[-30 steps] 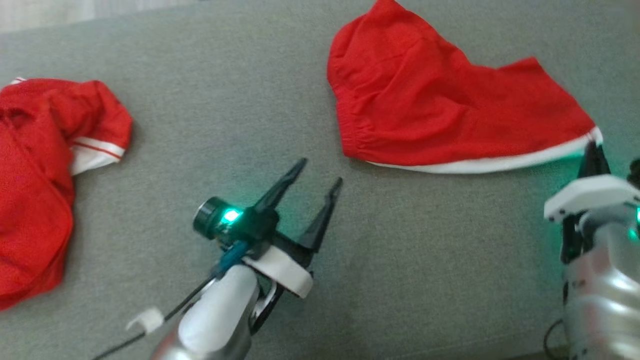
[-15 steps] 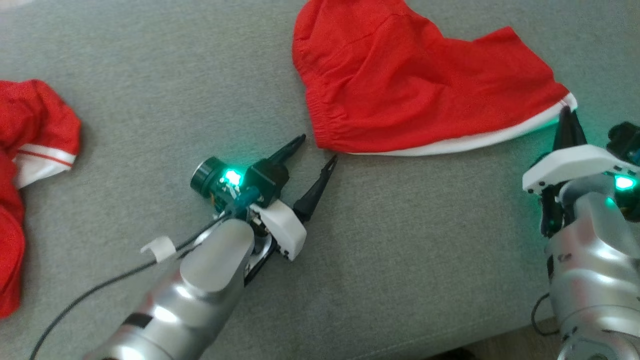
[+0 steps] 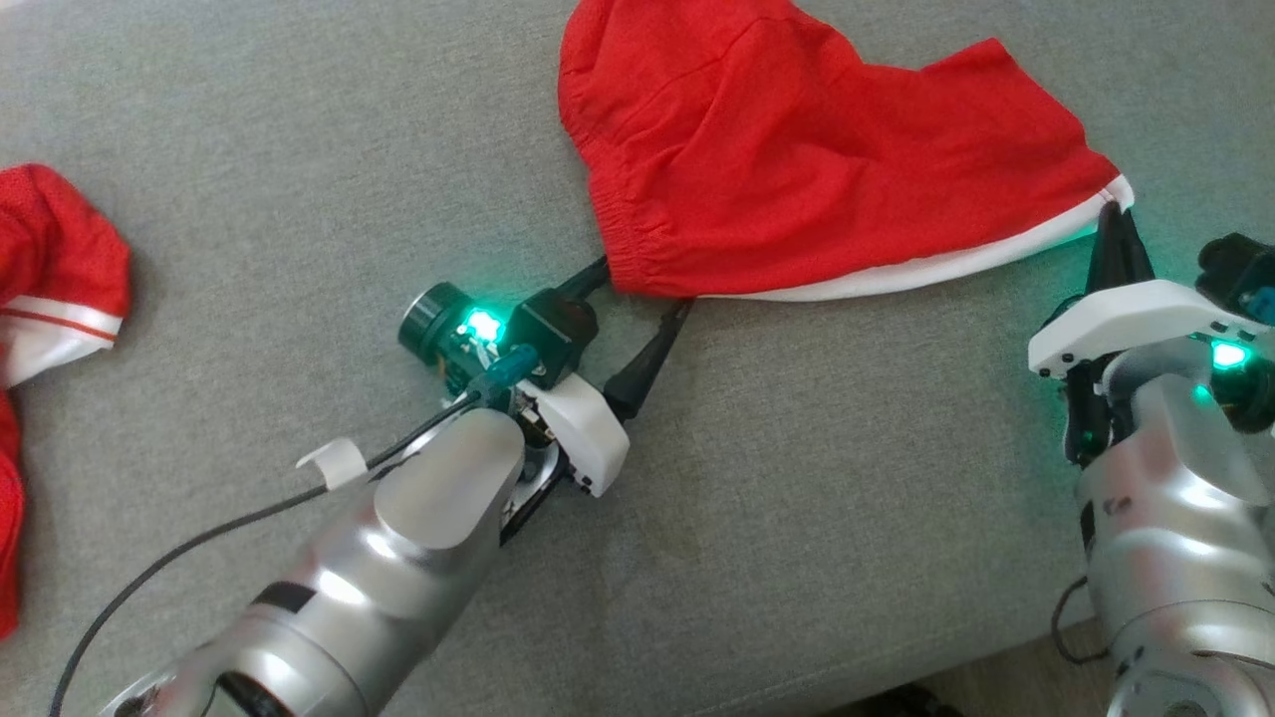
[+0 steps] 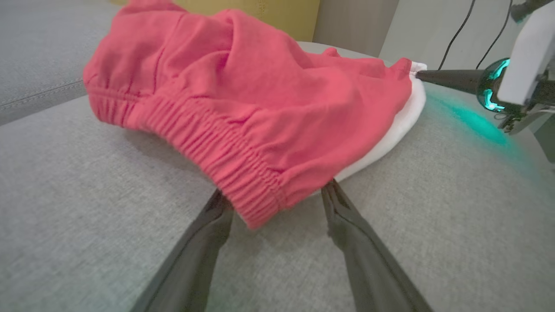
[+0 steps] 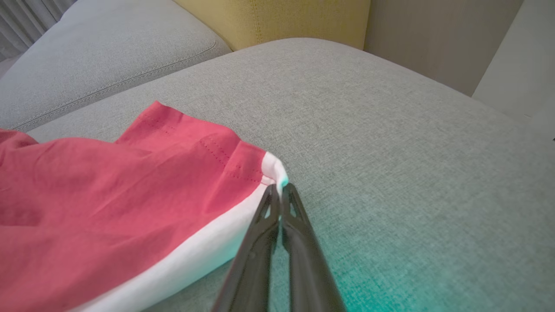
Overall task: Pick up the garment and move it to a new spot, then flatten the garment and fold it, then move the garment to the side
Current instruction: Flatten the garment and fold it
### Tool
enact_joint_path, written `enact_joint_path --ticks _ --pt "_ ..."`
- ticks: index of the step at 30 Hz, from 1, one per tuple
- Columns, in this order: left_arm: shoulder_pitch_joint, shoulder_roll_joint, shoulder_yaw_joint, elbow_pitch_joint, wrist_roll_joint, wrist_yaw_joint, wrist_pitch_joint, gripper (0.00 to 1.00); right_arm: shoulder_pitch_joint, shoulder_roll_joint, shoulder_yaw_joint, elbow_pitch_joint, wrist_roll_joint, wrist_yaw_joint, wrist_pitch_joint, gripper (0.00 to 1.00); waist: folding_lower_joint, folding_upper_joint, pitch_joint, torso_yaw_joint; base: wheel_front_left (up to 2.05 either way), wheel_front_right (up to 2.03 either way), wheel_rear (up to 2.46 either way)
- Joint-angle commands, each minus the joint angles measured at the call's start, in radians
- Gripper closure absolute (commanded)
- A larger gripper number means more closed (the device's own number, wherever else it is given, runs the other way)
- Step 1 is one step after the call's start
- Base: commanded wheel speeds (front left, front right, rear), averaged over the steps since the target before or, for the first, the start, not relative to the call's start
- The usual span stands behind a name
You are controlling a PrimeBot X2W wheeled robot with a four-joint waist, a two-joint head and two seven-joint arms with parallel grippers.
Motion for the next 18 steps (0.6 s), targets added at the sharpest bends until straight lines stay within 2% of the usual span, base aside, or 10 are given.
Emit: enact_joint_path --ticks 1,2,3,4,12,18 --pt "-0.025 0.0 -0.002 -0.019 -0.013 0.002 -0.009 0.0 -0.032 -0.003 0.023 -0.024 0.007 -0.001 -0.013 1.0 -0.0001 -0.0001 0.0 0.001 0.0 0.0 0.0" --pt "-0.028 0.003 -0.011 -0.026 -0.021 0.002 -0.01 0.57 -0.031 -0.003 0.024 -0.026 0.008 -0.001 -0.013 1.0 -0.0001 -0.0001 0.0 0.002 0.0 0.0 0.0" --pt "-0.031 0.006 -0.018 -0.031 -0.027 0.002 -0.011 0.96 -0.03 -0.003 0.024 -0.028 0.008 -0.001 -0.013 1.0 -0.0001 -0.0001 -0.001 0.004 0.0 0.0 0.0" --pt "-0.033 0.01 -0.026 -0.038 -0.032 0.002 -0.011 1.0 -0.028 -0.003 0.024 -0.03 0.008 -0.001 -0.013 1.0 -0.0001 -0.0001 -0.002 0.005 0.0 0.0 0.0" --pt "-0.022 0.055 -0.034 -0.107 -0.038 0.002 -0.012 1.0 -0.015 -0.003 0.026 -0.057 0.006 -0.001 -0.013 1.0 -0.0001 -0.0001 -0.03 0.024 0.0 0.0 0.0" --pt "0.003 0.124 -0.055 -0.161 -0.042 0.002 -0.012 1.0 0.018 -0.003 0.125 -0.147 0.07 -0.001 -0.013 1.0 -0.0001 -0.0001 -0.094 0.051 0.0 0.0 0.0"
